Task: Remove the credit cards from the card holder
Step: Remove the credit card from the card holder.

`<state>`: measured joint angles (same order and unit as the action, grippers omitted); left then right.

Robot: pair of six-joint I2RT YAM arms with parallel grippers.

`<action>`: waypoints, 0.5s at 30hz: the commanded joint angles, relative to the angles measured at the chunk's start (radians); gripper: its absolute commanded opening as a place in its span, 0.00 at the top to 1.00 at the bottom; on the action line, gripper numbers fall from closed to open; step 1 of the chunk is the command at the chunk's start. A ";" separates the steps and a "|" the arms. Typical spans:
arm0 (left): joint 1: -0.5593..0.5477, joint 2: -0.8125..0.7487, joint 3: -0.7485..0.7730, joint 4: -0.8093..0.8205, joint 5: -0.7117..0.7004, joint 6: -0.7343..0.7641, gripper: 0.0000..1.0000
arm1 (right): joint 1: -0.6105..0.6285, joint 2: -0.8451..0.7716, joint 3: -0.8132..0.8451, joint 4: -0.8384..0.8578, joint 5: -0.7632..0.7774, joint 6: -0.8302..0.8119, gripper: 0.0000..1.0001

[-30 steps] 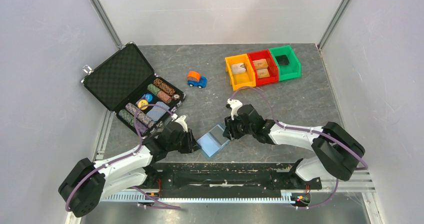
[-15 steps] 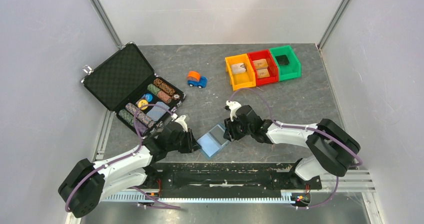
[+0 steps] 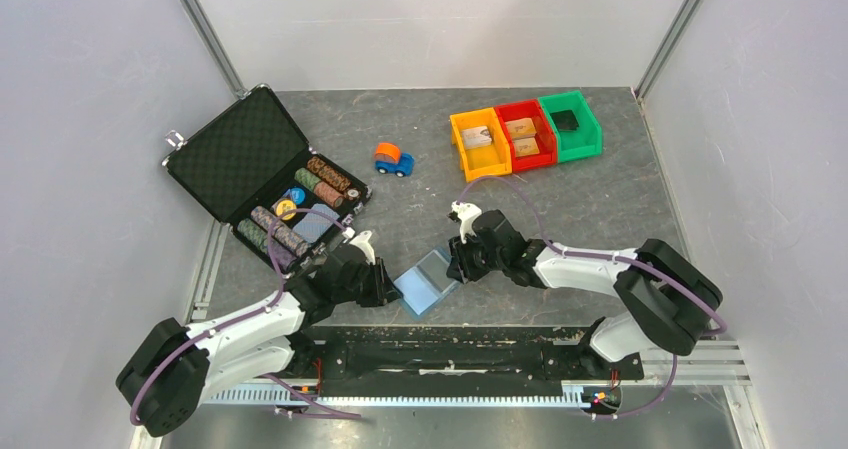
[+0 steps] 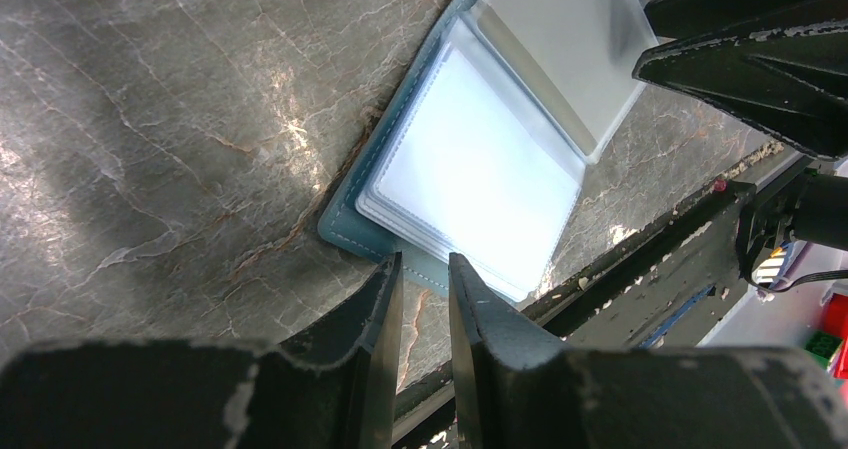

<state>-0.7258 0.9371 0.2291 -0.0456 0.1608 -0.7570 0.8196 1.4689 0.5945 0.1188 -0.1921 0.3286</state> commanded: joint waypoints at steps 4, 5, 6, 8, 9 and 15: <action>0.000 -0.001 0.018 0.036 0.002 -0.005 0.70 | -0.003 -0.060 0.021 0.041 -0.028 -0.017 0.68; -0.002 0.001 0.019 0.038 0.002 -0.005 0.70 | -0.003 -0.063 0.020 0.042 -0.029 -0.017 0.68; 0.000 0.004 0.019 0.039 0.003 -0.005 0.70 | -0.004 -0.065 0.019 0.041 -0.031 -0.019 0.68; 0.000 0.008 0.020 0.042 0.002 -0.005 0.70 | -0.004 -0.067 0.017 0.047 -0.045 -0.019 0.68; 0.000 0.011 0.021 0.042 0.003 -0.006 0.70 | -0.004 -0.068 0.015 0.052 -0.052 -0.019 0.68; -0.001 0.019 0.022 0.041 0.005 -0.008 0.70 | -0.003 -0.073 0.004 0.072 -0.085 -0.013 0.68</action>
<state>-0.7258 0.9485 0.2291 -0.0402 0.1612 -0.7570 0.8196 1.4254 0.5945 0.1349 -0.2420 0.3229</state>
